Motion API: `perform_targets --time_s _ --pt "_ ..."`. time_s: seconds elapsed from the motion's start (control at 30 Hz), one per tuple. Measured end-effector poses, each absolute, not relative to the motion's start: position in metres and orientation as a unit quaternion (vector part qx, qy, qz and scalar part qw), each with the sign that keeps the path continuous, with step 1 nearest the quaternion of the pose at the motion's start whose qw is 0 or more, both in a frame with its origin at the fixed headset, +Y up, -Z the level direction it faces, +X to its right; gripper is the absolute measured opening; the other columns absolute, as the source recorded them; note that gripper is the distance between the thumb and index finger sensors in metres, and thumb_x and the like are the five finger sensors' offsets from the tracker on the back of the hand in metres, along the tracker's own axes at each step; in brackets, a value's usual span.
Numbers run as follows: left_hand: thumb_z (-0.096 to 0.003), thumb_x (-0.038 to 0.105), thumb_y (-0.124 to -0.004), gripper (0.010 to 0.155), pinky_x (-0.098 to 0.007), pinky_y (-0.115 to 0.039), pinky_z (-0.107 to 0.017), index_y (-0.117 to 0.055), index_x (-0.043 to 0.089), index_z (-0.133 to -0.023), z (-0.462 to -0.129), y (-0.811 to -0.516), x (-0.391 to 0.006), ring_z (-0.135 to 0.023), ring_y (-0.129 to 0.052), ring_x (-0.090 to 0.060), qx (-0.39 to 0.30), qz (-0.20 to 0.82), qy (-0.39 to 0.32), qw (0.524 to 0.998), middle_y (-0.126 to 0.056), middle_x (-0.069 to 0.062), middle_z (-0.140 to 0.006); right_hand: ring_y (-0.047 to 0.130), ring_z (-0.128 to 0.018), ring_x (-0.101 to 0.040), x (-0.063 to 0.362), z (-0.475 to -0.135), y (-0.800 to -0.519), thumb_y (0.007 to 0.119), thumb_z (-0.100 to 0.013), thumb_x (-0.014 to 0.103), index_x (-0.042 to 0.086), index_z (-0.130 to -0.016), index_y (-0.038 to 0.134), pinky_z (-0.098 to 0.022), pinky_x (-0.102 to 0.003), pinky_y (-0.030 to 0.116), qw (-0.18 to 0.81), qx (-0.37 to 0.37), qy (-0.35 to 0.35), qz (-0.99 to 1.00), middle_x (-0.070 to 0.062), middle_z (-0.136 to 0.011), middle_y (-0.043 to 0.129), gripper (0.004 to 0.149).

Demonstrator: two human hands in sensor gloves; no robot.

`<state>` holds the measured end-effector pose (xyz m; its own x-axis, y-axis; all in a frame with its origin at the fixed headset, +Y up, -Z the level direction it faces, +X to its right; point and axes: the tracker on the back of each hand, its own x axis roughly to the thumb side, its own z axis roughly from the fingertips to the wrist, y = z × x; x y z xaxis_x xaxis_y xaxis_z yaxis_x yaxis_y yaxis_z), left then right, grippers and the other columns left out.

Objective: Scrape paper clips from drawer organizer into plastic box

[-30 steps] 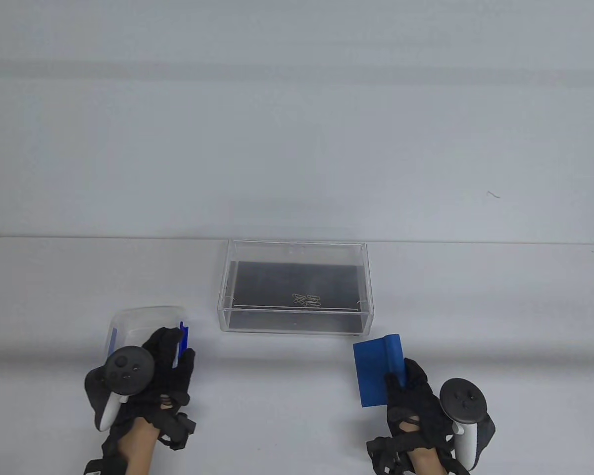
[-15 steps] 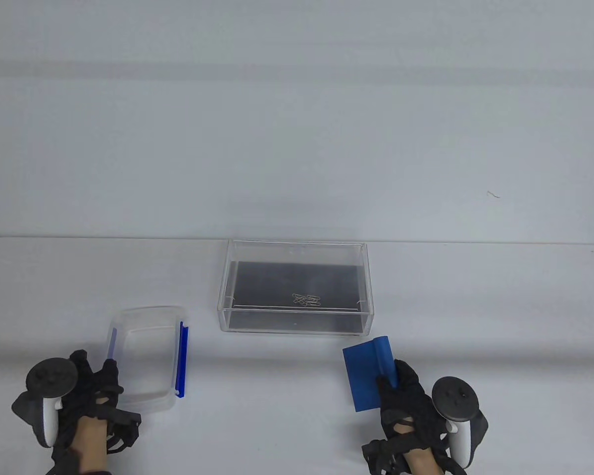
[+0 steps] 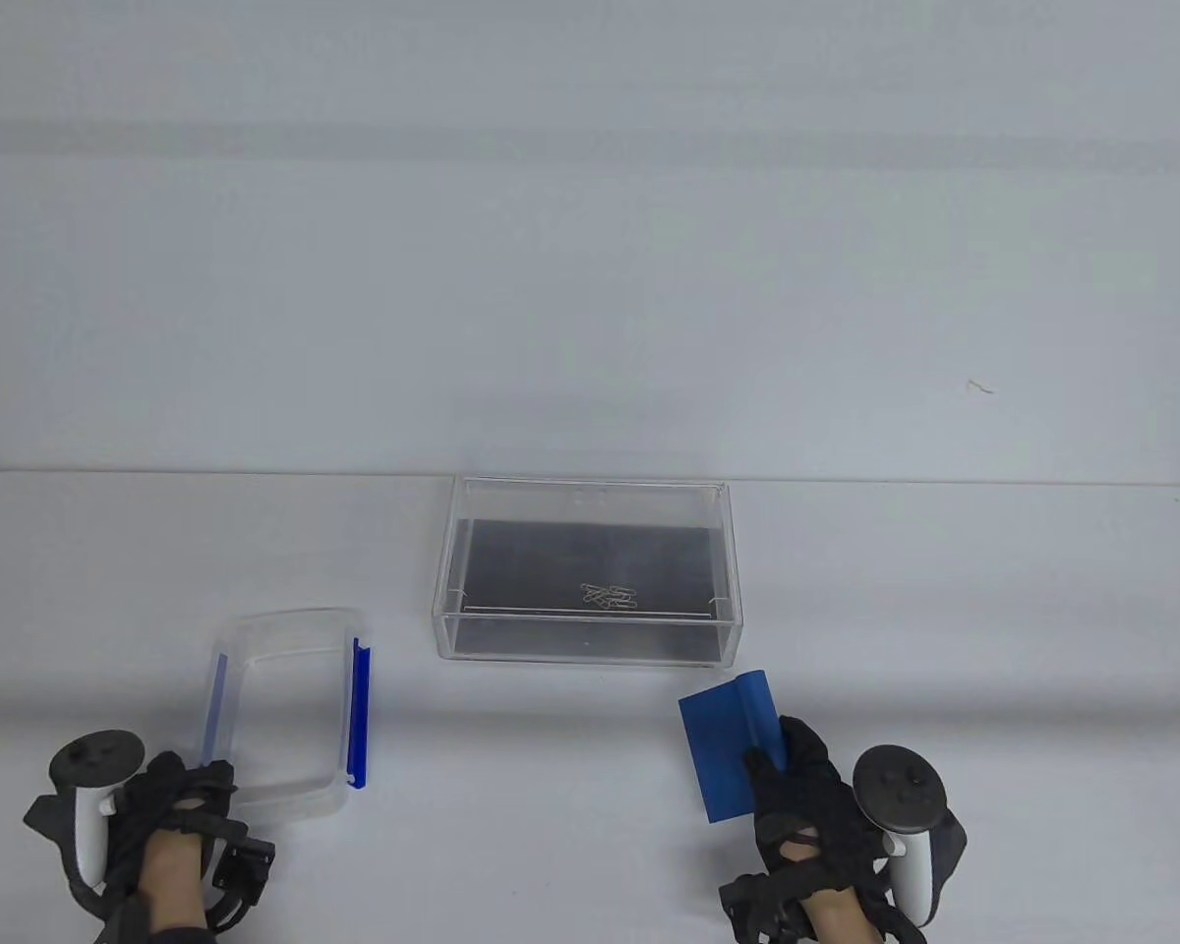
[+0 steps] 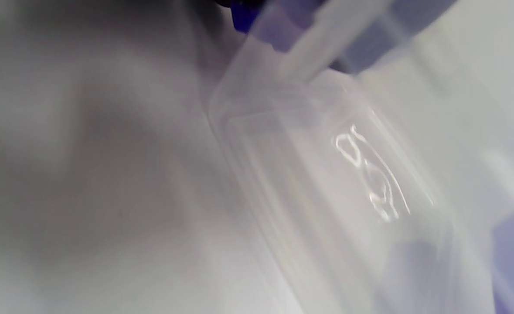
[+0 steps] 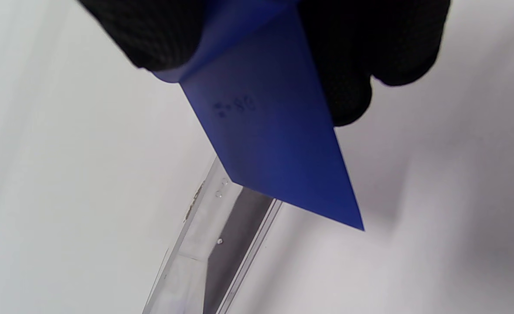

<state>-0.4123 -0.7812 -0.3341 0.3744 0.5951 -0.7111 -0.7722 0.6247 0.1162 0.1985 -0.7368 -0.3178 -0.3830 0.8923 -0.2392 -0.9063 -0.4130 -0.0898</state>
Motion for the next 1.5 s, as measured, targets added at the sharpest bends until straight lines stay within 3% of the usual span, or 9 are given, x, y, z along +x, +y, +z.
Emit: perform_targets --time_s 0.27,0.37,0.43,0.53,0.8,1.1,1.5 --pt "-0.0476 0.037 -0.070 0.064 -0.058 -0.019 -0.071 -0.053 0.007 -0.102 -0.330 -0.783 -0.404 -0.101 -0.011 -0.037 -0.077 0.512 0.366 0.773 -0.030 -0.014 -0.106 0.089 -0.064 -0.027 0.201 -0.317 -0.734 0.073 -0.044 0.042 0.017 -0.097 0.043 -0.056 -0.046 0.072 0.538 -0.127 0.022 0.833 -0.006 -0.082 0.076 0.066" --pt "-0.0473 0.036 -0.071 0.065 -0.060 -0.030 -0.071 -0.046 0.011 -0.102 -0.330 -0.776 -0.396 -0.101 -0.020 -0.043 -0.046 0.580 0.336 0.741 -0.035 -0.018 -0.105 0.089 -0.065 -0.027 0.202 -0.317 -0.733 0.073 -0.044 0.042 0.017 -0.097 0.043 -0.056 -0.046 0.072 0.538 -0.129 0.021 0.833 -0.006 -0.083 0.076 0.066" --pt "-0.0472 0.036 -0.072 0.067 -0.062 -0.049 -0.069 -0.041 0.014 -0.102 -0.331 -0.771 -0.388 -0.098 -0.035 -0.050 -0.041 0.614 0.308 0.725 -0.039 -0.020 -0.104 0.089 -0.065 -0.028 0.203 -0.318 -0.733 0.073 -0.044 0.042 0.017 -0.097 0.043 -0.056 -0.046 0.072 0.537 -0.131 0.019 0.833 -0.006 -0.083 0.076 0.066" --pt "-0.0485 0.039 -0.071 0.071 -0.059 -0.065 -0.063 -0.033 0.014 -0.103 -0.333 -0.764 -0.369 -0.093 -0.053 -0.055 -0.062 0.655 0.265 0.705 -0.038 -0.022 -0.103 0.089 -0.065 -0.028 0.204 -0.318 -0.734 0.073 -0.044 0.041 0.017 -0.097 0.043 -0.056 -0.047 0.072 0.534 -0.135 0.018 0.835 -0.007 -0.083 0.076 0.066" --pt "-0.0496 0.044 -0.065 0.077 -0.056 -0.072 -0.058 -0.022 0.005 -0.100 -0.338 -0.740 -0.318 -0.086 -0.067 -0.050 -0.088 0.685 0.177 0.701 -0.036 -0.026 -0.099 0.088 -0.065 -0.028 0.205 -0.319 -0.734 0.073 -0.044 0.041 0.017 -0.097 0.043 -0.056 -0.047 0.072 0.524 -0.136 0.018 0.840 -0.007 -0.083 0.076 0.066" --pt "-0.0498 0.043 -0.065 0.077 -0.055 -0.072 -0.058 -0.019 0.005 -0.099 -0.336 -0.735 -0.254 -0.086 -0.065 -0.050 -0.109 0.719 0.109 0.678 -0.034 -0.026 -0.099 0.088 -0.065 -0.028 0.205 -0.319 -0.734 0.073 -0.044 0.041 0.017 -0.097 0.043 -0.056 -0.047 0.072 0.522 -0.134 0.017 0.842 -0.006 -0.083 0.076 0.066" --pt "-0.0505 0.043 -0.062 0.079 -0.055 -0.070 -0.059 -0.011 0.007 -0.100 -0.323 -0.759 -0.162 -0.087 -0.062 -0.050 -0.232 0.721 0.055 0.651 -0.030 -0.026 -0.099 0.087 -0.067 -0.028 0.208 -0.319 -0.734 0.073 -0.044 0.041 0.018 -0.097 0.042 -0.058 -0.047 0.071 0.522 -0.144 0.004 0.840 -0.006 -0.084 0.074 0.066"
